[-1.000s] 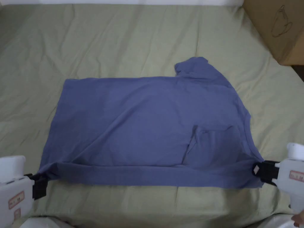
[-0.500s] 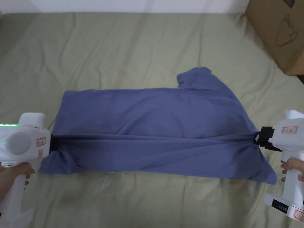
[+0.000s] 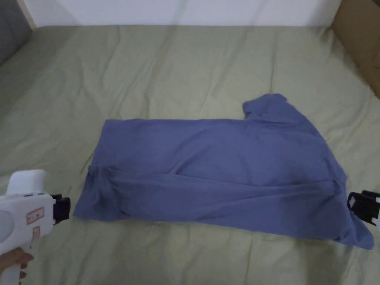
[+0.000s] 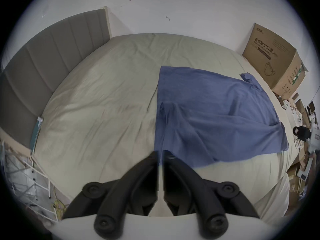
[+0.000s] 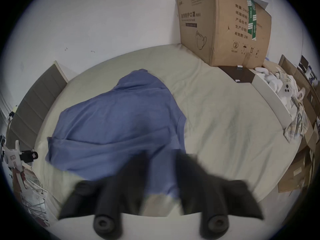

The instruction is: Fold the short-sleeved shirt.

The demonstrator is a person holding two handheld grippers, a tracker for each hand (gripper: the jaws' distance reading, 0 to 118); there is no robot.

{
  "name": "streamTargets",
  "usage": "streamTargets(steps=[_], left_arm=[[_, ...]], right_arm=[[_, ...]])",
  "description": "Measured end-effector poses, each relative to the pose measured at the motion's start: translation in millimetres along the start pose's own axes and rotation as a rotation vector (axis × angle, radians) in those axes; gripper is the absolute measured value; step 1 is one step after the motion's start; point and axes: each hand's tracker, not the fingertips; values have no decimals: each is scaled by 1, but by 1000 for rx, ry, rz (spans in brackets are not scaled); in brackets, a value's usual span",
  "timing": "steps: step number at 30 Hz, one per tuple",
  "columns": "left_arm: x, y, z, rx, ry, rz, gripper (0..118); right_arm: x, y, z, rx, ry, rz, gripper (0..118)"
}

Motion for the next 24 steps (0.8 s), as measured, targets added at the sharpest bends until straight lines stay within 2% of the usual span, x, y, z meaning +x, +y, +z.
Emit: streamTargets(steps=[3,4,5,6,7,8,9,10,11,12,13,14,15,16,17,18,21,23,24], left_arm=[[4,-17,-6,-21,-38,6,6],[2,-17,-12,-20,-35,13,7],[3,-17,-18,-17,-34,15,15],[3,-15,-24,-16,-31,16,40],[3,-10,-32,-22,-18,14,86],[1,-5,-42,-37,-15,16,111],[0,-3,-53,-63,-7,24,116],[0,-1,-62,-66,-4,26,107],[-1,0,-69,-56,-10,24,93],[0,5,-77,-68,-13,27,66],[0,4,-88,-129,-8,34,57],[2,1,-99,-167,13,30,57],[2,0,-99,-133,18,25,50],[5,2,-92,-128,15,12,19],[5,6,-85,-132,11,-2,6],[6,10,-80,-111,17,-30,6],[5,15,-77,-117,-3,-43,6],[5,12,-78,-120,-1,-43,6],[6,12,-76,-120,-3,-32,6]], right_arm=[[-3,-23,2,-73,101,-62,7],[-5,-30,0,-76,77,-60,7],[-8,-35,-3,-97,67,-42,7],[-9,-40,-6,-106,61,-32,7],[-9,-43,-8,-113,50,-38,7],[-8,-45,-9,-126,54,-45,7],[-7,-45,-9,-135,70,-59,7],[-6,-46,-9,-134,73,-73,7],[-5,-45,-9,-132,74,-77,7],[-5,-45,-9,-131,74,-75,7],[-4,-44,-9,-128,64,-75,7],[-3,-44,-9,-125,54,-77,10],[-1,-42,-9,-122,48,-77,27],[2,-40,-10,-119,42,-75,69],[5,-38,-12,-116,29,-74,98],[8,-36,-17,-116,25,-77,112],[23,-30,-45,-88,4,-90,112],[29,-30,-76,-210,-36,-103,112],[32,-34,-90,-265,-20,-143,110]])
